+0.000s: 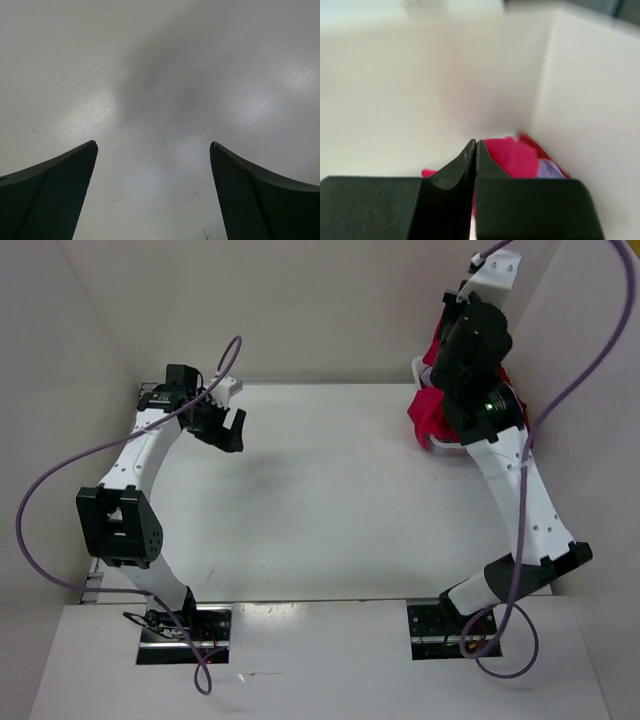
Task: Fold and stack the t-shirts
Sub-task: Grab crumpled tshirt from bin with the right arm, then move the tshirt to the center of the board
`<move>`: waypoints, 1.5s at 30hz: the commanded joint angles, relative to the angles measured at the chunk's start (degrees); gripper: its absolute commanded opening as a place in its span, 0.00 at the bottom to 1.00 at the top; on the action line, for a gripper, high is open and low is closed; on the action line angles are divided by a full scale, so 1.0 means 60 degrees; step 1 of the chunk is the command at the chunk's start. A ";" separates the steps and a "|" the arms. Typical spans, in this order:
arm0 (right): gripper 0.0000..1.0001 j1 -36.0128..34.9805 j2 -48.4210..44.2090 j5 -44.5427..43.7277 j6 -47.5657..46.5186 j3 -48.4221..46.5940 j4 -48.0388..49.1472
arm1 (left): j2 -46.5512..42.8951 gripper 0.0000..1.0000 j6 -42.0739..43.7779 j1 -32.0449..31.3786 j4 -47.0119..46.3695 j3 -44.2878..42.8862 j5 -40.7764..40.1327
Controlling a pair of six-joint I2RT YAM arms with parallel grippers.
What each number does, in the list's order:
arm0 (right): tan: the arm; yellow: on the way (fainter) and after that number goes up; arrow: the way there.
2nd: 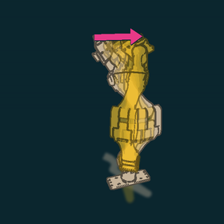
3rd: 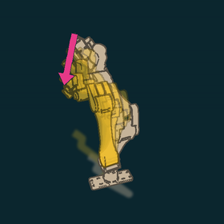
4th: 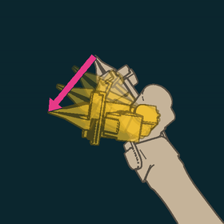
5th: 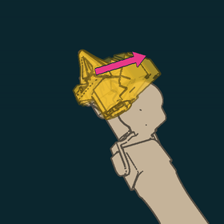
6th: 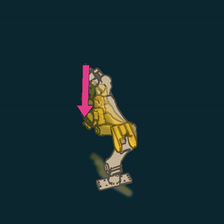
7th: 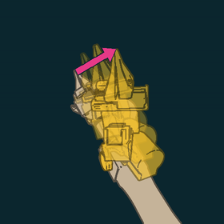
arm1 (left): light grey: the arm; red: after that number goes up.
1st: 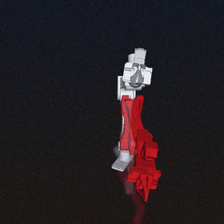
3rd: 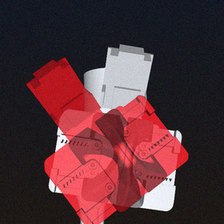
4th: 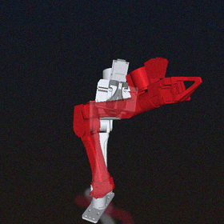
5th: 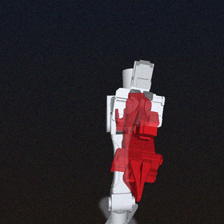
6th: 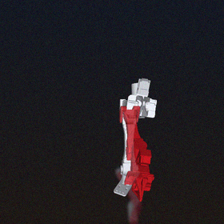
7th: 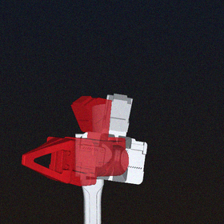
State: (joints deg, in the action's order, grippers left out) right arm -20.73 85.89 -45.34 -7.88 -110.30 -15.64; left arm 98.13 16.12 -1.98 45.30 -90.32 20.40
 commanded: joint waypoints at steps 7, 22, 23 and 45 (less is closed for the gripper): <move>0.00 -0.2359 -0.0779 0.2572 -0.0872 -0.4216 0.0691 | -0.1602 0.99 -0.0577 0.0182 -0.0533 -0.0663 0.0086; 0.00 -0.6361 0.1696 0.3763 -0.1942 -0.6638 0.1347 | -0.2526 0.99 -0.0577 0.1179 -0.0533 -0.1207 -0.0222; 0.00 -0.5953 0.1696 0.3763 -0.1576 -0.6419 0.1477 | -0.2526 0.99 -0.0577 0.1179 -0.0533 -0.1206 -0.0222; 0.00 -0.1203 0.2034 0.3719 0.2207 0.0365 -0.0222 | -0.1386 0.99 0.1473 -0.2755 0.0111 0.1941 -0.0559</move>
State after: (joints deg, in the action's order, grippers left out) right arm -27.38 102.45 -24.93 2.44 -108.75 -19.14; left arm 85.73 20.84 -11.22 42.39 -84.47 18.11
